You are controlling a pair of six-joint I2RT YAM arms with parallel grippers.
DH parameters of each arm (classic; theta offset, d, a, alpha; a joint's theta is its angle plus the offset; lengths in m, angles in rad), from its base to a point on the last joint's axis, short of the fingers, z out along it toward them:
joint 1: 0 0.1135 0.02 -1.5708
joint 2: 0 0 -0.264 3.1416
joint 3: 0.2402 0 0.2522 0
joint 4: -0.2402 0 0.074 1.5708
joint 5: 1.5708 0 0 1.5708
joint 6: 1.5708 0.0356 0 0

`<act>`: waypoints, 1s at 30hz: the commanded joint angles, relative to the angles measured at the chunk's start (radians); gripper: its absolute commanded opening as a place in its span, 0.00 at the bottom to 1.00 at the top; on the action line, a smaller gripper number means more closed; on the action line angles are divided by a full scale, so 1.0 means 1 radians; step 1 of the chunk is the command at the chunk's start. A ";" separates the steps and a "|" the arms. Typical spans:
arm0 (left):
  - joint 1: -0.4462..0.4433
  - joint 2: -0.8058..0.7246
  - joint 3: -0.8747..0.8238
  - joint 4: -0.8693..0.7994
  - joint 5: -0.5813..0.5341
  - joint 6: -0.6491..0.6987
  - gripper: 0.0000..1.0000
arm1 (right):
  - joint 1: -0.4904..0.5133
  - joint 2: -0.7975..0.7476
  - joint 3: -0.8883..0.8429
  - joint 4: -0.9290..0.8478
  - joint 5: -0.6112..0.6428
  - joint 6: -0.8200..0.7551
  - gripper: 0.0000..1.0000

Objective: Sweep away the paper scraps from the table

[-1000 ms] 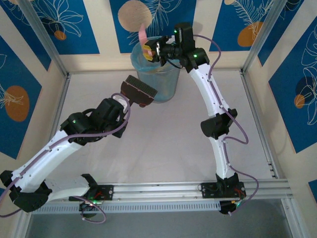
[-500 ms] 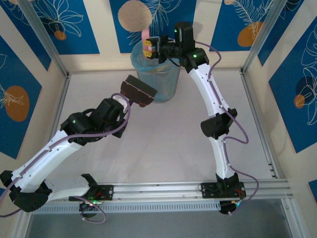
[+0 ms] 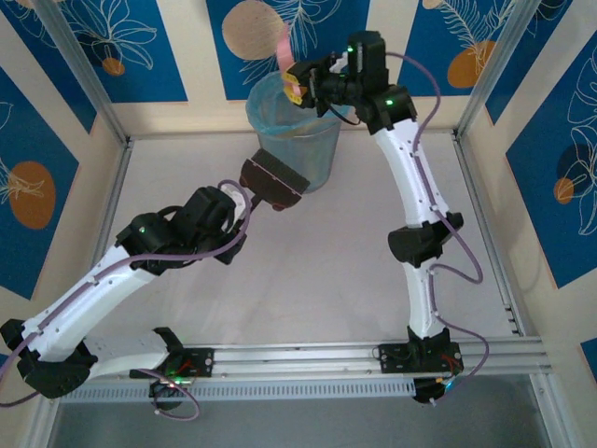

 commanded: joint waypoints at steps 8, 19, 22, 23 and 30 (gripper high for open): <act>-0.028 -0.012 -0.040 0.073 0.193 0.090 0.00 | -0.022 -0.509 -0.489 -0.177 0.349 -0.663 0.00; -0.029 0.022 -0.047 0.086 0.244 0.096 0.00 | -0.143 -1.072 -1.337 -0.146 0.691 -0.715 0.00; -0.028 0.037 -0.040 0.084 0.258 0.094 0.00 | -0.187 -1.148 -1.470 -0.160 0.675 -0.711 0.00; -0.029 0.042 -0.039 0.086 0.262 0.093 0.00 | -0.190 -1.162 -1.511 -0.166 0.672 -0.718 0.00; -0.029 0.098 -0.024 0.097 0.304 0.085 0.00 | -0.159 -1.147 -1.670 -0.169 0.618 -0.812 0.00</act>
